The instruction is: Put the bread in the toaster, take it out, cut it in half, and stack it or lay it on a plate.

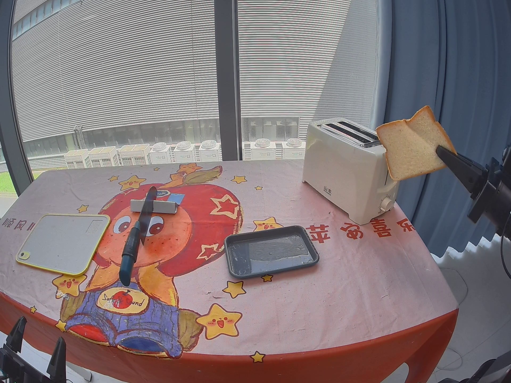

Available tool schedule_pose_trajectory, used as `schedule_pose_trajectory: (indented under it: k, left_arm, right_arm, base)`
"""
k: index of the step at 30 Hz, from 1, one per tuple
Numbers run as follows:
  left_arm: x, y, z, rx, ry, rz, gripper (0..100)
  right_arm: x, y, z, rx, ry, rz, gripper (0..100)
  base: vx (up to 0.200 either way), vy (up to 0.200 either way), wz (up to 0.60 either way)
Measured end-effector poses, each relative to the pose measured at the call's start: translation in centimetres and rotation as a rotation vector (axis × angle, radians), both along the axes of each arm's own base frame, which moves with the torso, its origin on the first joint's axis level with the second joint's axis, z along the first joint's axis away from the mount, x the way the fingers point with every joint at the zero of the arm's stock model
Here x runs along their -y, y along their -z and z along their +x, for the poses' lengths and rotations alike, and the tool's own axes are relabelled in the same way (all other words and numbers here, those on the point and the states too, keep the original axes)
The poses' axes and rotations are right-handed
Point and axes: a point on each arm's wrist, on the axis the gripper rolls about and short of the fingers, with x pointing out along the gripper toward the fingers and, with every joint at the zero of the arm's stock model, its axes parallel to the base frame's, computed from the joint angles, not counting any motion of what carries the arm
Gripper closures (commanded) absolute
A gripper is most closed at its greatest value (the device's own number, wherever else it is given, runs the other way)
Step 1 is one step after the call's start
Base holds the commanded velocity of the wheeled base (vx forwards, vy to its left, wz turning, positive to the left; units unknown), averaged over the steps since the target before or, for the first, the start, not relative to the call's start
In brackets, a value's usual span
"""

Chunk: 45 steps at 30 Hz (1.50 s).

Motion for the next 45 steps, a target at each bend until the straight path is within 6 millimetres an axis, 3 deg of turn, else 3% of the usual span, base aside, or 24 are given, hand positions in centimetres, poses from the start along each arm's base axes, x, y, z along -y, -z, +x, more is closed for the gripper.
schedule_pose_trajectory:
  k: [15, 45]
  left_arm:
    - [0.0, 0.0, 0.0, 0.0, 0.0, 0.0, 0]
    - [0.0, 0.0, 0.0, 0.0, 0.001, 0.0, 0]
  right_arm:
    - [2.4, 0.5, 0.5, 0.047, 0.006, -0.111, 100]
    - [2.5, 1.0, 0.8, 0.022, 0.015, -0.115, 100]
  base:
    - [0.0, 0.0, 0.0]
    - [0.0, 0.0, 0.0]
